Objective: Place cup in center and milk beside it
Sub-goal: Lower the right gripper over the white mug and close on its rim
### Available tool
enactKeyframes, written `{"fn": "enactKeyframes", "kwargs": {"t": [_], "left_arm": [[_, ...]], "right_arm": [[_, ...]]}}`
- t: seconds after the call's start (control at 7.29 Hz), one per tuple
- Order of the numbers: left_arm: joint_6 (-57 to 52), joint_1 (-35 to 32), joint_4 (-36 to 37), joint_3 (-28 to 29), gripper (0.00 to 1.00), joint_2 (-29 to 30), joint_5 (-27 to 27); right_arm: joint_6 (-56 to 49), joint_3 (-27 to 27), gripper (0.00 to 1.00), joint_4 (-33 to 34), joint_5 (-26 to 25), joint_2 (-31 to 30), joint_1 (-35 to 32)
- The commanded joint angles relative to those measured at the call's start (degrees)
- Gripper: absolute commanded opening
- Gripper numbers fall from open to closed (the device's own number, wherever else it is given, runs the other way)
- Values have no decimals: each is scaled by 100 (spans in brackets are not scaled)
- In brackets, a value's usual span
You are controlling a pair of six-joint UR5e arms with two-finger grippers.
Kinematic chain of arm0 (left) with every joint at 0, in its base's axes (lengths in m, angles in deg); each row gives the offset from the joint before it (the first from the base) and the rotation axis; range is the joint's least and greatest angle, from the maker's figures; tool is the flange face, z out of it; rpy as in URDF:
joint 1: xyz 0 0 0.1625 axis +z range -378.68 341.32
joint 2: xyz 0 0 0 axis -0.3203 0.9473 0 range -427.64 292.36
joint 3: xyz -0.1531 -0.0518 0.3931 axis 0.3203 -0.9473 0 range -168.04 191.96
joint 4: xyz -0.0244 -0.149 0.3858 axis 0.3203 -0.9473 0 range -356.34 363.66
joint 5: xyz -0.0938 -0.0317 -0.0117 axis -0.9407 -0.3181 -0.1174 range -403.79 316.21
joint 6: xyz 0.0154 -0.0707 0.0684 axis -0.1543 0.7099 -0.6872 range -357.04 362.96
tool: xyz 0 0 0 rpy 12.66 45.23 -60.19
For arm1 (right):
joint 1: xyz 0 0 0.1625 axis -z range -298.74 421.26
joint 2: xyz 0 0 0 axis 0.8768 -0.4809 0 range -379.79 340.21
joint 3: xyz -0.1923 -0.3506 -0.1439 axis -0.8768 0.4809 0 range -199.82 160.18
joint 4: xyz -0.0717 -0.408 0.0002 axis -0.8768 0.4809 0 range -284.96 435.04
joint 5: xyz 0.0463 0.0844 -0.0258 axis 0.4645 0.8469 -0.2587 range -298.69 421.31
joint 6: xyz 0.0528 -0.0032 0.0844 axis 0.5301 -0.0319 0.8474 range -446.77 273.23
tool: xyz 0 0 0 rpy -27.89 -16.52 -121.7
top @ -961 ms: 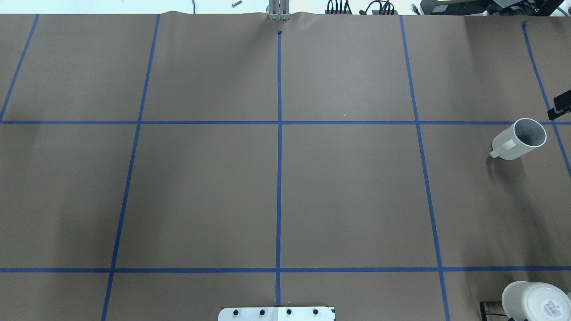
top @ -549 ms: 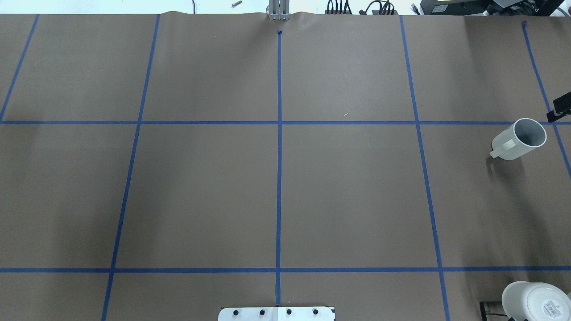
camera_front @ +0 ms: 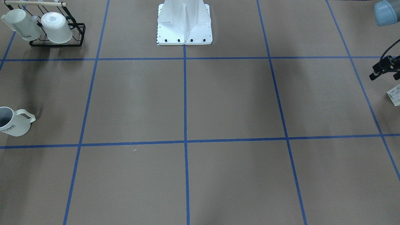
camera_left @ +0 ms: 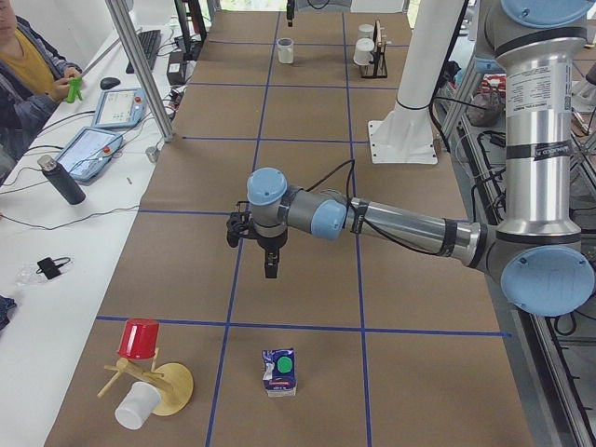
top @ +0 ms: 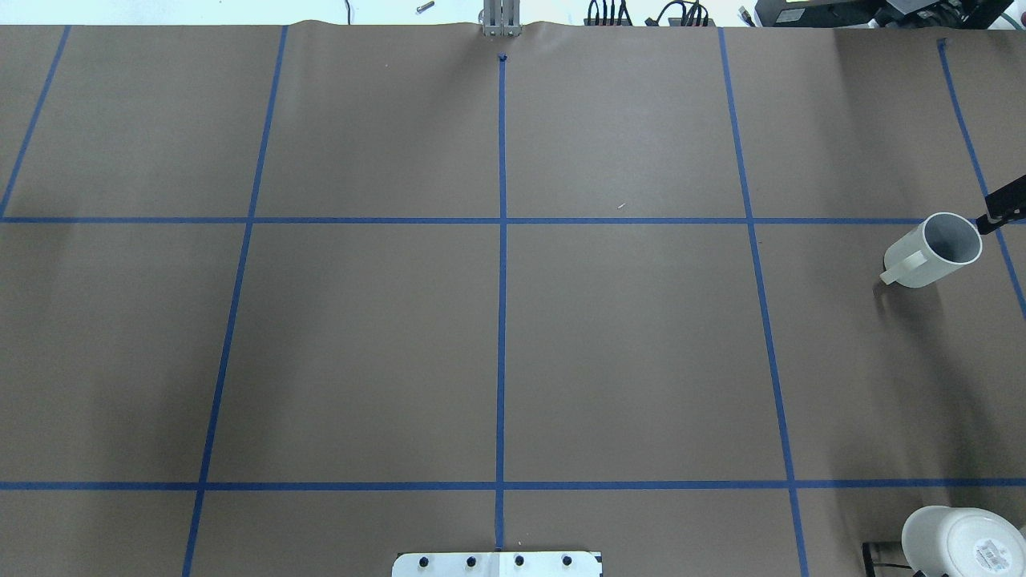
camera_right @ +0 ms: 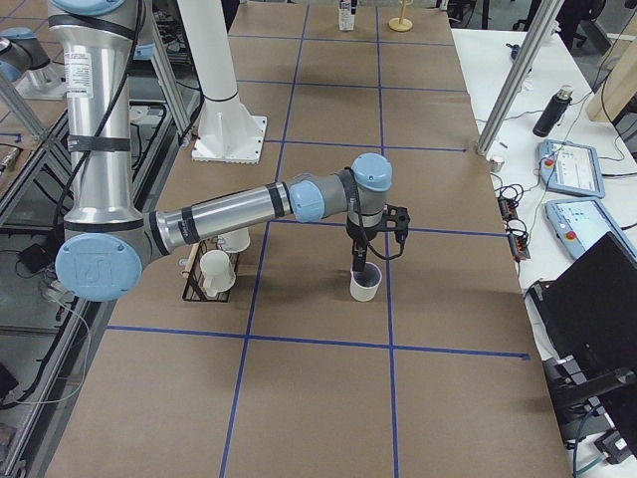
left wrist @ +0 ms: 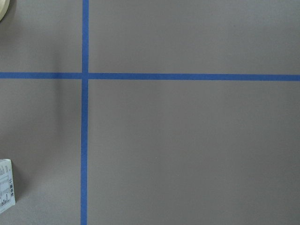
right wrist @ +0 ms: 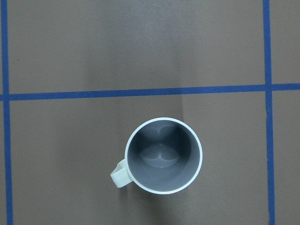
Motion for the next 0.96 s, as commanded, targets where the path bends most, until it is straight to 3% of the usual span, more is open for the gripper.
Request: {"fn": "enactKeyframes", "kwargs": {"t": [0.0,0.82], "left_arm": [[10,2,-1,-5,98,3,17],[10,-16,16,-154,98,12,35]], "right_arm": [[32,766,100,-762,-85,130,171],[14,1693,93,-835,-85,676,189]]}}
